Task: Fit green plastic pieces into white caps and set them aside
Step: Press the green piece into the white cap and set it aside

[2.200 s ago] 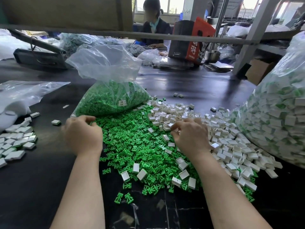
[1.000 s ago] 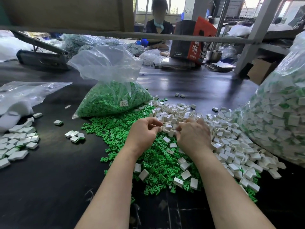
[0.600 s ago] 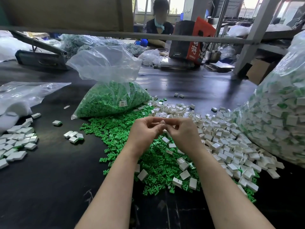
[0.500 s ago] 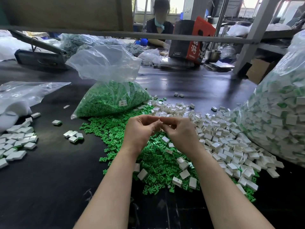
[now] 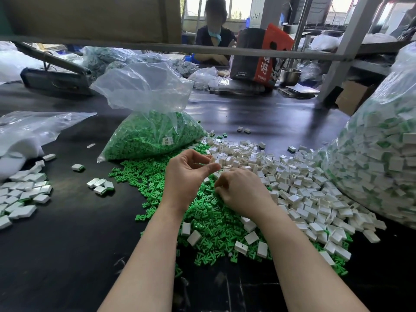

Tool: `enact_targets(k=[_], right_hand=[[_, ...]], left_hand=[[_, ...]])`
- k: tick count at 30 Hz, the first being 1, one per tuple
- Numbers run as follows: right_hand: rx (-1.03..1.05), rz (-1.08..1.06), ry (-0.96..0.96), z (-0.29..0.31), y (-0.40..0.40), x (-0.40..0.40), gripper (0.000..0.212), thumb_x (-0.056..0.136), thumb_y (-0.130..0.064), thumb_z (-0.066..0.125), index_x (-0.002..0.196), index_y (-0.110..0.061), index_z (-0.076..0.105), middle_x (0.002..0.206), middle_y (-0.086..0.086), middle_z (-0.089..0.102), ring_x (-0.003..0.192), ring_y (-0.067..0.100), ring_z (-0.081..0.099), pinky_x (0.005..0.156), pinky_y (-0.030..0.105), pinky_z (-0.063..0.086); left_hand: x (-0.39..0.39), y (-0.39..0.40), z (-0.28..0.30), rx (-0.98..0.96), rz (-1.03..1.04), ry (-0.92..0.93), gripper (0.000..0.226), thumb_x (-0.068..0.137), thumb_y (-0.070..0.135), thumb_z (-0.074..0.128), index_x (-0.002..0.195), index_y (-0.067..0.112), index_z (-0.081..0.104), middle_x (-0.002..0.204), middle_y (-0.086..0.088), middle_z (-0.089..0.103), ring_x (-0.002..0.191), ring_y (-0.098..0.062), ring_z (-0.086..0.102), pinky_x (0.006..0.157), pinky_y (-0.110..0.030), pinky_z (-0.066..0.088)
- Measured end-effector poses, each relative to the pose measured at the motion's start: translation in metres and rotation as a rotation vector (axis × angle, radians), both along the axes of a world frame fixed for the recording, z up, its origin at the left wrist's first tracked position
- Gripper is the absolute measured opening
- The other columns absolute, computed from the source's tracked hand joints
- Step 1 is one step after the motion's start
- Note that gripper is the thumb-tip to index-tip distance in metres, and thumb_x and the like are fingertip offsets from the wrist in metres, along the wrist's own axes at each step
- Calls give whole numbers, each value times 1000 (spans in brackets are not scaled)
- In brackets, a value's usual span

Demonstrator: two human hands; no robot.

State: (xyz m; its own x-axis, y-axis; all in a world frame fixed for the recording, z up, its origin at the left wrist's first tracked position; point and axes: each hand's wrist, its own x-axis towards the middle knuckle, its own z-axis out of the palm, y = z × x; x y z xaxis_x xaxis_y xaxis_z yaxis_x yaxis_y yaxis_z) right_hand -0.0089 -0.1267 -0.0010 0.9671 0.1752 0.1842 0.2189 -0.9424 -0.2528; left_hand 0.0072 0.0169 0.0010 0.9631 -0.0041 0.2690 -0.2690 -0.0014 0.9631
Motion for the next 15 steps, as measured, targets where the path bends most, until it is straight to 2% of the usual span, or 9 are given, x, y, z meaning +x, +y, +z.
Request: enact_targets(k=[3, 5, 7, 9, 12, 15], right_hand=[[1, 6, -32, -4, 0, 1, 21, 96, -29, 54, 106, -18, 69, 108, -1, 66, 101, 18, 58, 93, 37, 49], [76, 5, -28, -7, -1, 2, 19, 96, -27, 56, 106, -17, 69, 105, -1, 67, 97, 17, 60, 91, 34, 50], [311, -34, -15, -8, -2, 3, 14, 95, -21, 59, 101, -13, 69, 93, 0, 69, 84, 15, 63, 80, 27, 53], [589, -82, -13, -6, -4, 3, 9, 94, -14, 61, 91, -11, 69, 81, 2, 69, 69, 13, 62, 63, 20, 51], [953, -111, 6, -1, -8, 1, 15, 94, -10, 61, 82, -14, 68, 80, 5, 72, 68, 13, 64, 62, 23, 52], [1228, -117, 57, 4, -8, -2, 13, 93, -6, 61, 84, -13, 67, 74, 1, 73, 58, 0, 62, 55, 17, 47]], left_hand=[[0, 0, -1, -23, -10, 1, 23, 69, 12, 83, 74, 7, 61, 88, -10, 73, 94, -14, 72, 85, -35, 59], [1, 0, -2, -10, 11, -10, 28, 67, 22, 84, 72, 10, 59, 80, -12, 71, 85, -19, 72, 78, -36, 60], [1, 0, -2, 10, 32, -18, 34, 63, 34, 84, 72, 12, 59, 69, -7, 68, 69, -24, 66, 65, -33, 58], [2, 2, -3, -21, 22, -15, 36, 62, 37, 84, 72, 13, 60, 62, 2, 65, 61, -18, 62, 58, -26, 55], [4, 4, -5, -123, -1, 28, 32, 62, 34, 83, 75, 13, 63, 63, 4, 66, 59, -12, 62, 57, -23, 53], [5, 4, -5, -206, -23, 55, 27, 65, 28, 81, 78, 12, 64, 68, 2, 69, 62, -12, 65, 59, -21, 53]])
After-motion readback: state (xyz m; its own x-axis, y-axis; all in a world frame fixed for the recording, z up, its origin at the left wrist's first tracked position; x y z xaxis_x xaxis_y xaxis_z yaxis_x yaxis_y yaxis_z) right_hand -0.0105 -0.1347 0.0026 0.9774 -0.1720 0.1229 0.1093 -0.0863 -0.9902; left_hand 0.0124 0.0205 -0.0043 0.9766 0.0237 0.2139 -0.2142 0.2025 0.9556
